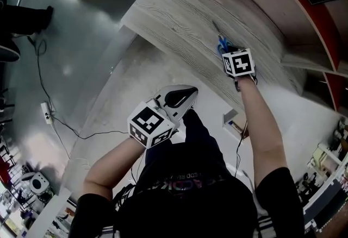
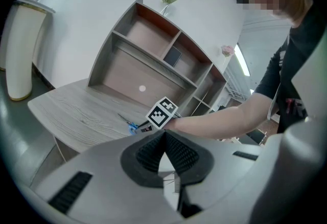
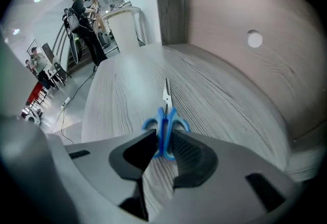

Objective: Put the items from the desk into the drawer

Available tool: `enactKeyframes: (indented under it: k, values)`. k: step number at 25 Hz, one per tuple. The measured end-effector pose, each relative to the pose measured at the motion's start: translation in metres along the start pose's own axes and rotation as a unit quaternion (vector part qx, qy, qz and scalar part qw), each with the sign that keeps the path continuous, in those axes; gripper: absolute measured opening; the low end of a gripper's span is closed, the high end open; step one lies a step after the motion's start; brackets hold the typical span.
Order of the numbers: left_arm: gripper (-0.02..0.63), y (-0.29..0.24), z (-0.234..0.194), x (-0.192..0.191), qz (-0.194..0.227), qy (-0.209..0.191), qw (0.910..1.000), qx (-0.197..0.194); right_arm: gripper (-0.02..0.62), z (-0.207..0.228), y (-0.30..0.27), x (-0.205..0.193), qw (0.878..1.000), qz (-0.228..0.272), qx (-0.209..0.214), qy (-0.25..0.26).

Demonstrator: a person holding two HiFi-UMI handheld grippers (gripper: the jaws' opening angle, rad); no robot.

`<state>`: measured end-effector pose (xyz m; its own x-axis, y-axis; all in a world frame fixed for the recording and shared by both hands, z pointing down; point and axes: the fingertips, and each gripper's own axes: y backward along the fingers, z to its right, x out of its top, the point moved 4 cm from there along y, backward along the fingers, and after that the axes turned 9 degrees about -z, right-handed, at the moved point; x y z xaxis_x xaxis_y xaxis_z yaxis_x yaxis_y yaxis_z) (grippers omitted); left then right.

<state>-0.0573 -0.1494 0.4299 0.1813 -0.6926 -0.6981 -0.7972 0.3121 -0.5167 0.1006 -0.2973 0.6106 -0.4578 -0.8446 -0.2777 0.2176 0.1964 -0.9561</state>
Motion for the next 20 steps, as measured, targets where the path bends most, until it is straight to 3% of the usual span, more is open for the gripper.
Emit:
enactKeyframes:
  k: [5,11,16,20]
  values:
    - [0.003,0.004,0.001,-0.002,-0.002,-0.005,1.0000,0.000,0.092,-0.002,-0.002,0.000,1.000,0.004,-0.001,-0.004]
    - [0.003,0.016,-0.001,-0.006,0.000,-0.006,1.0000,0.008,0.087,0.001,-0.001,-0.001,0.998,0.031,0.009,-0.053]
    - [0.003,0.025,-0.001,-0.008,0.005,-0.009,0.9999,0.011,0.087,-0.001,0.012,-0.005,0.992,0.074,0.028,-0.093]
    - [0.003,0.027,0.002,-0.009,0.007,-0.014,0.9999,0.007,0.087,-0.009,0.033,-0.002,0.982,0.137,0.063,-0.110]
